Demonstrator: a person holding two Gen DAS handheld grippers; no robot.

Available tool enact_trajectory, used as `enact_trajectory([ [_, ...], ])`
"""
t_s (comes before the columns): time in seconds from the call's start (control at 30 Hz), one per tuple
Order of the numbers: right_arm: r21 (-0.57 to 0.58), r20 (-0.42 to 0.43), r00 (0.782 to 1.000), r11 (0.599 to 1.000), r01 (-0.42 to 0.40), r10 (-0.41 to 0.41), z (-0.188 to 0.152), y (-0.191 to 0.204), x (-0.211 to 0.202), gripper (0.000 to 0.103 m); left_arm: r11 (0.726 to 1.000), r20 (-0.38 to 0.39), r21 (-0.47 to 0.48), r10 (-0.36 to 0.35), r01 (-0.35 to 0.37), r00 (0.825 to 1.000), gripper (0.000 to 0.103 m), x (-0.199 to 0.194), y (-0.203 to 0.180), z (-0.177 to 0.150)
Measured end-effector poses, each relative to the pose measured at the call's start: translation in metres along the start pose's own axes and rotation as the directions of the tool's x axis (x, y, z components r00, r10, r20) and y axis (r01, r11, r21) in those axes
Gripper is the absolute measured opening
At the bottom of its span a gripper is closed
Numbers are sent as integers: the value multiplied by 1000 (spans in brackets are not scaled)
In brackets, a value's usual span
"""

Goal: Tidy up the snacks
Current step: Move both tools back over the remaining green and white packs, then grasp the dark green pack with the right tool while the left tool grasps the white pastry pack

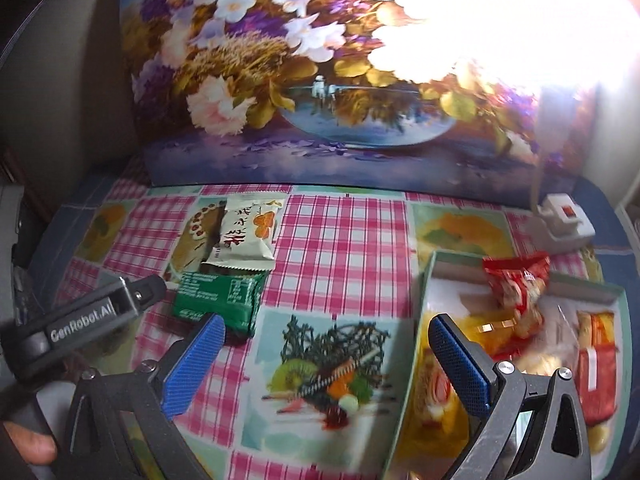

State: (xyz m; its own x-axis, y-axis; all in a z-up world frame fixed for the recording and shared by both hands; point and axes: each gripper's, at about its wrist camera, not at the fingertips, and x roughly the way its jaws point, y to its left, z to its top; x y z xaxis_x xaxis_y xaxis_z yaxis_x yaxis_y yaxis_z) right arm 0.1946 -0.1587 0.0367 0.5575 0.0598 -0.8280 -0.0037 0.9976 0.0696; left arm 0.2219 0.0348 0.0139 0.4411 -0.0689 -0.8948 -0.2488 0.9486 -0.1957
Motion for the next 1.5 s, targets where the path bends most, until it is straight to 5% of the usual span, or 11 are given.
enact_trajectory([
  [0.13,-21,-2,999,999,-48,48,2,8,15,103,999,-7,-42,-25,25,1000,98,11,3,1],
  [0.5,-70,-19,989,987,-147,146,-4,55,50,103,986,55,-109,130,-124,990,98,10,45,11],
  [0.73,-81,-38,989,986,-143,140,-8,78,71,103,984,41,-107,146,-141,988,98,20,59,13],
  [0.8,-65,-35,990,989,-135,133,-10,76,74,94,985,44,-82,155,-151,987,98,24,55,14],
  [0.97,-19,-8,990,990,-138,138,-8,61,70,78,990,55,-14,139,-138,989,98,30,37,18],
  [1.5,112,97,991,988,-107,96,15,-9,45,75,994,56,103,-31,26,998,98,36,-24,41],
])
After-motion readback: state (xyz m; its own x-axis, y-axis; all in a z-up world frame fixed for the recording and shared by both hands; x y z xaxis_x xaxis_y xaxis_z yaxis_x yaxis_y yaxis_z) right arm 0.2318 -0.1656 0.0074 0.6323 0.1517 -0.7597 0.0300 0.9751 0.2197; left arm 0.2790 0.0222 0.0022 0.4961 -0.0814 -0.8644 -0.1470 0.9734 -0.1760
